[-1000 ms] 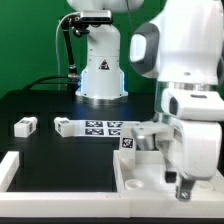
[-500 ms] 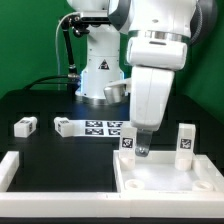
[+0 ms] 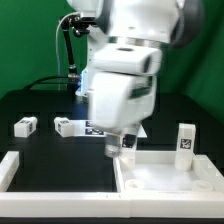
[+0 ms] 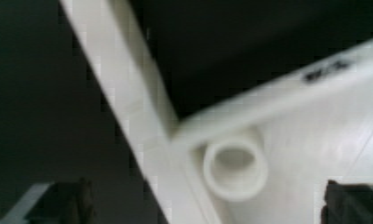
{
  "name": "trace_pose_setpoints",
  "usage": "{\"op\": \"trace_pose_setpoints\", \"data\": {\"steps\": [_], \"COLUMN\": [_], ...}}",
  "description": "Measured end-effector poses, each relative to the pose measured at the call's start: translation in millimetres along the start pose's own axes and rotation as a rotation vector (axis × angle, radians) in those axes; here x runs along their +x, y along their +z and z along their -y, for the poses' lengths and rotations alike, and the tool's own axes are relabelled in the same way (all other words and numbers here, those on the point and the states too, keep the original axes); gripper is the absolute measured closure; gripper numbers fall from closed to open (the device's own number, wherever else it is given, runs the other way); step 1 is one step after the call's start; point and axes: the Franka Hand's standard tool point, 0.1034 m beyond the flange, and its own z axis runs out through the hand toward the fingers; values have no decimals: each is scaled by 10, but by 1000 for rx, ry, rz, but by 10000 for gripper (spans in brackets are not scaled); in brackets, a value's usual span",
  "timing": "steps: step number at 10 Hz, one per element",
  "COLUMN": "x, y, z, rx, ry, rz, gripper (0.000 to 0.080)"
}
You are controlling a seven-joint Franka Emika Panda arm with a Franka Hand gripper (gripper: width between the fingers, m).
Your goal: Assemble square table
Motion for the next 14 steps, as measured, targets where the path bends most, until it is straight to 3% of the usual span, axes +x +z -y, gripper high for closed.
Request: {"op": "trace_pose_setpoints", "data": {"steps": [2, 3, 5, 7, 8, 10, 12, 13, 14], "x": [-355, -434, -404, -408, -414, -703, -1081, -1123, -1067], "y": [-110, -79, -99, -90, -85, -119, -156, -138, -137], "z": [149, 296, 236, 249, 282, 443, 770, 872, 912], "rx": [16, 37, 41, 43, 57, 81, 153, 170, 204], "ry": [141, 262, 311, 310, 310, 301, 324, 352, 335], "rz": [20, 33, 30, 31, 44, 90, 220, 265, 328], "gripper": [151, 151, 151, 151, 151, 151, 151, 151, 151]}}
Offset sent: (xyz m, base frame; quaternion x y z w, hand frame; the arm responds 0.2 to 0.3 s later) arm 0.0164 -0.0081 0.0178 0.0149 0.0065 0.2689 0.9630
